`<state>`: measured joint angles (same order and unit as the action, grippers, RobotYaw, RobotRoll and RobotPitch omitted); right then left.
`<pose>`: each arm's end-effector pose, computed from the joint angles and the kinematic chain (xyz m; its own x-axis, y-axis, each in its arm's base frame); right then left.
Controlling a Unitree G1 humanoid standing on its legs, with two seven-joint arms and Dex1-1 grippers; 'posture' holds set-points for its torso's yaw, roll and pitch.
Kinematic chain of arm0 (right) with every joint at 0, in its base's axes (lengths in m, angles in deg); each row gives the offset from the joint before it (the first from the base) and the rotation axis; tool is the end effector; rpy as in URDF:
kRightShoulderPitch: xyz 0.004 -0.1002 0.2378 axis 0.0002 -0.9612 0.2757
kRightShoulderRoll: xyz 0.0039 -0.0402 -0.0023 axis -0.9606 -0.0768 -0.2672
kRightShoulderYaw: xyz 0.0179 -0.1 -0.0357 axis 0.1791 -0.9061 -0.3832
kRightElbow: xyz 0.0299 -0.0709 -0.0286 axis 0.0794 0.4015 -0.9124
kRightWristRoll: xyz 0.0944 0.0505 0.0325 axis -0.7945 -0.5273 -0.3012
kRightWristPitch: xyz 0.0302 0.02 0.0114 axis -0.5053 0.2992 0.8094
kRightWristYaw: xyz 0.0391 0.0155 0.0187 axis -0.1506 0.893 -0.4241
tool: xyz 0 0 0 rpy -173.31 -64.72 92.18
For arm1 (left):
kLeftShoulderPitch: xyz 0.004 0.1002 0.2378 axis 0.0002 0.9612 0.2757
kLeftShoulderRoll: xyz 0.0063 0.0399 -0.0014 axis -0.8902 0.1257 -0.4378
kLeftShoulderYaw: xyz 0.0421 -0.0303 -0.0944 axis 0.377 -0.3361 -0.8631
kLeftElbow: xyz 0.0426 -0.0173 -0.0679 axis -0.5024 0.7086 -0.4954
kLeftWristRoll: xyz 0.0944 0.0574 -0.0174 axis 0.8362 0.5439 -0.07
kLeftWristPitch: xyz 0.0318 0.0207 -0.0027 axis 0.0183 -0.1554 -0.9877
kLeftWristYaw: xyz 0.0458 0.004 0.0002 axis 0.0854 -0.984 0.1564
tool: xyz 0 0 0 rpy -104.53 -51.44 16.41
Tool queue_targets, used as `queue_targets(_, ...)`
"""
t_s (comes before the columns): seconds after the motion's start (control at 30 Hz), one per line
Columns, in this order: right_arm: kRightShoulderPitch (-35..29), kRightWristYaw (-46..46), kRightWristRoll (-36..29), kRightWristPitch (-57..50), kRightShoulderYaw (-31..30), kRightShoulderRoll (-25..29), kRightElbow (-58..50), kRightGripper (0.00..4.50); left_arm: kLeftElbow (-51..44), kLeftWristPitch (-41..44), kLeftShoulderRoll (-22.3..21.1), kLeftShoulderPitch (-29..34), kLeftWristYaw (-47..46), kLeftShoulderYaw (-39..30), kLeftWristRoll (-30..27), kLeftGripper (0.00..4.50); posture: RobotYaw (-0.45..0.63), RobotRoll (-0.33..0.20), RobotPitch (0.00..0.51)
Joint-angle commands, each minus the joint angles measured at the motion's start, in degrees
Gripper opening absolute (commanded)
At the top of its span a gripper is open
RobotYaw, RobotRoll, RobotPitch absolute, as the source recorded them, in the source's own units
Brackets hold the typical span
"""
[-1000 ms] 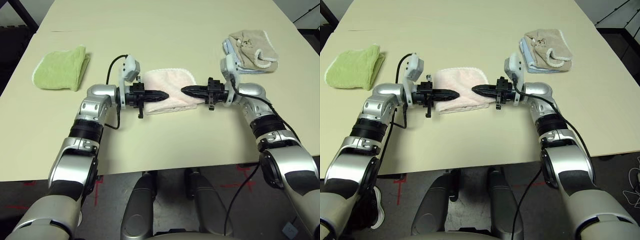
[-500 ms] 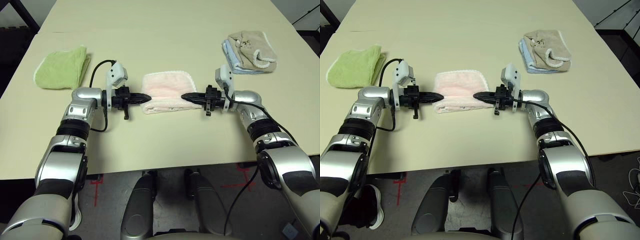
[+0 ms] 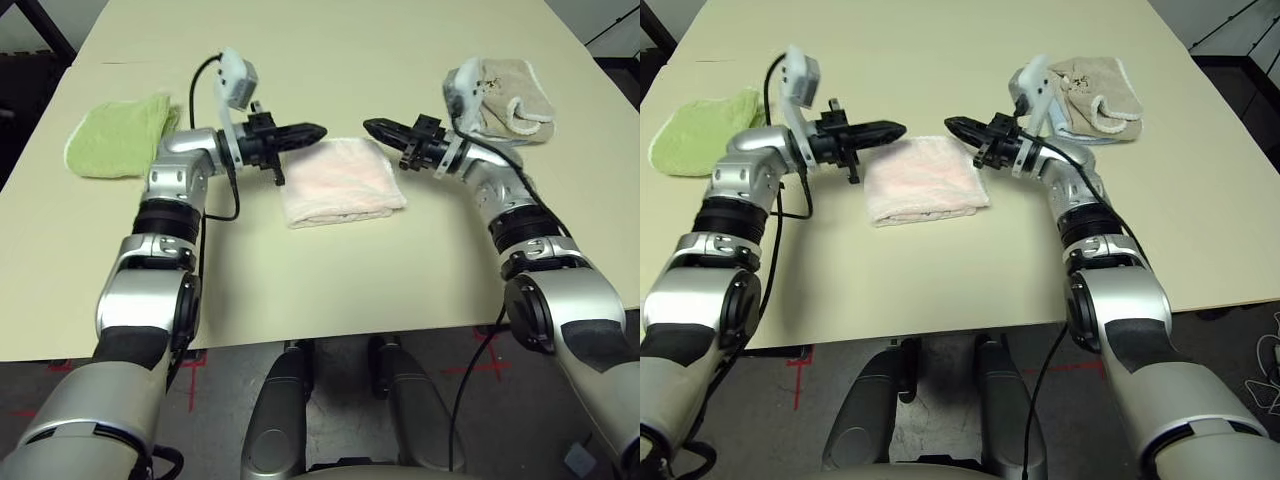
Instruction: Fold the towel and set it aside.
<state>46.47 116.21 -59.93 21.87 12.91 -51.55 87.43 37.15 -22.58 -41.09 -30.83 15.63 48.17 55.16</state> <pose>0.3854 -0.1662 0.1778 0.5558 0.8237 0.1120 -0.8089 0.5670 -0.1556 0.3752 0.2053 0.1914 0.4410 -0.8953 -0.0637 0.8934 0.4311 0.1262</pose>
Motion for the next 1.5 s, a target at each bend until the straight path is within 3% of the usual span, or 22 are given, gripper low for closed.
queue_targets(0.03, 0.39, -1.40, 1.55, 2.01, -0.44, -0.71, 2.40, 0.00, -0.53, -1.44, 0.12, 1.76, -2.83, 0.41, 1.77, 0.05, 0.10, 0.000, 0.274)
queue_targets(0.33, -1.84, -6.28, 7.47, 4.69, -3.92, -3.06, 6.11, 0.00, 2.88, -7.54, 1.73, 3.58, -12.02, -0.82, 3.18, 0.05, 0.10, 0.000, 0.266)
queue_targets(0.63, -4.71, -10.64, 11.14, 5.56, -5.63, -2.49, 9.31, 0.00, 3.93, -6.63, 0.56, 5.32, -7.17, 0.93, 4.15, 0.05, 0.11, 0.000, 0.267)
queue_targets(0.8, -3.93, -6.96, 7.97, 7.36, -2.95, -0.78, 6.99, 0.00, 4.28, -7.03, -0.74, 6.25, -6.10, 1.23, 5.10, 0.05, 0.10, 0.000, 0.259)
queue_targets(0.93, -2.20, 2.67, -0.05, 6.54, 2.00, 0.64, 0.54, 0.00, 5.90, -10.21, -1.49, 4.07, -7.88, 0.11, 5.58, 0.05, 0.09, 0.000, 0.257)
queue_targets(1.17, -5.95, 18.41, -9.22, -6.48, 3.23, 9.49, -18.52, 0.00, 0.05, -7.89, -4.11, 0.02, 2.84, -3.93, -1.67, 0.05, 0.07, 0.000, 0.255)
queue_targets(1.37, -12.40, 27.18, -8.23, -9.89, -0.34, 19.23, -26.46, 0.00, -7.76, -2.12, -9.70, 1.74, 12.78, -2.49, -4.04, 0.05, 0.06, 0.000, 0.261)
queue_targets(1.5, -15.54, 30.05, -7.31, -14.36, -2.91, 23.33, -28.20, 0.00, -10.45, -1.12, -12.53, 3.78, 16.63, -1.65, -3.83, 0.99, 0.07, 0.000, 0.261)
